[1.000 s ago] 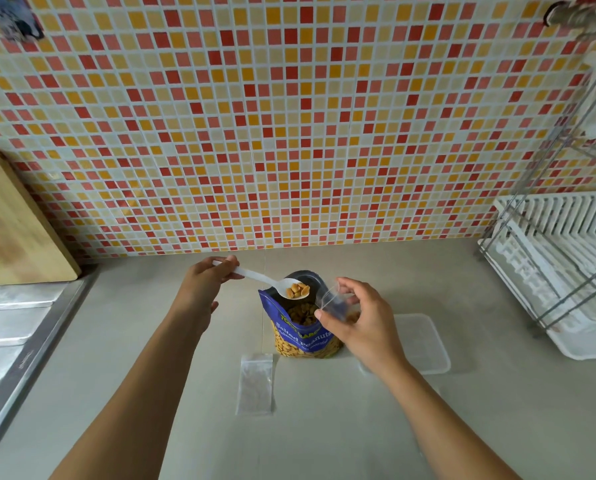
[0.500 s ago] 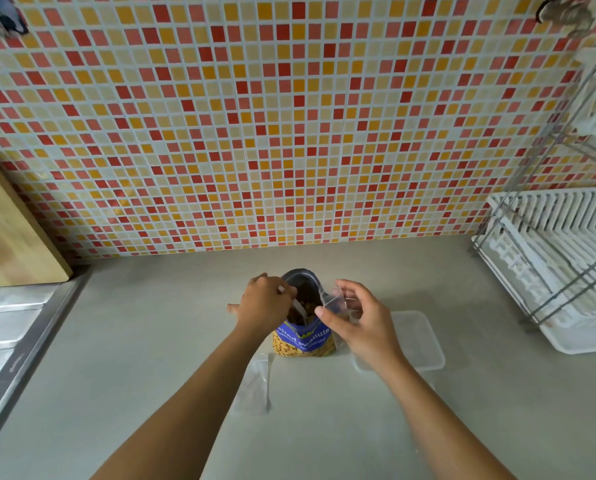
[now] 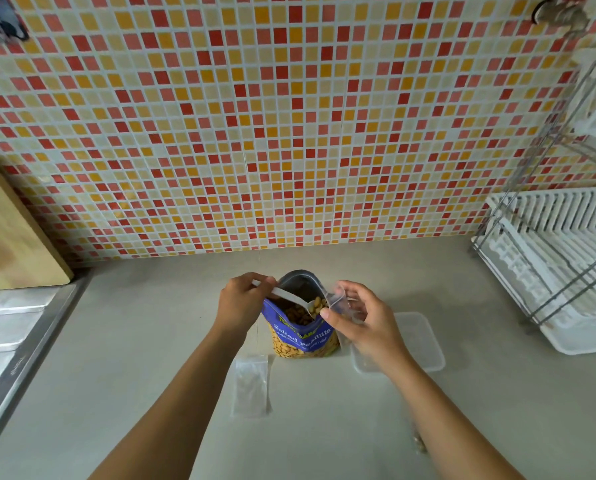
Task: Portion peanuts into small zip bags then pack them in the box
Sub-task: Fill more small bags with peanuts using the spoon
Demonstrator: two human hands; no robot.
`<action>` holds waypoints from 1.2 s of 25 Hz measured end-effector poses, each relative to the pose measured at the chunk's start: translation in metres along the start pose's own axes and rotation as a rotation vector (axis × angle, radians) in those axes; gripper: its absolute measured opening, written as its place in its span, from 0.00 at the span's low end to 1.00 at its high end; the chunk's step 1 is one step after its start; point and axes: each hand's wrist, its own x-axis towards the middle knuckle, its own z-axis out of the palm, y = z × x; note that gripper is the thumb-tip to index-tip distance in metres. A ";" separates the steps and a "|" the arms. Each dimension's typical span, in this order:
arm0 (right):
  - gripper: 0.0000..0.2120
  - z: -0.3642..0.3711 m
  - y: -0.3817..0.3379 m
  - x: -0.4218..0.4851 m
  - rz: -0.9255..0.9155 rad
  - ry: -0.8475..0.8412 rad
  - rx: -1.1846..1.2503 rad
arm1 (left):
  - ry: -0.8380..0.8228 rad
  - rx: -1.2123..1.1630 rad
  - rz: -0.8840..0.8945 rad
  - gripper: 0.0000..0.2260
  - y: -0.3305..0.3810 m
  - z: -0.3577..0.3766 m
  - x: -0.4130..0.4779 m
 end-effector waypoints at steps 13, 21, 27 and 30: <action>0.29 0.001 -0.010 0.001 -0.153 0.142 -0.273 | 0.028 -0.206 -0.100 0.09 -0.002 -0.039 0.003; 0.29 0.010 -0.016 0.004 -0.221 0.109 -0.409 | 0.044 -0.350 -0.090 0.06 0.017 -0.059 0.004; 0.27 0.019 -0.022 0.001 -0.228 0.100 -0.295 | 0.016 -0.212 0.026 0.09 0.046 -0.053 -0.002; 0.26 0.024 -0.024 0.003 -0.223 0.121 -0.250 | -0.015 -0.008 0.223 0.08 0.068 -0.048 -0.011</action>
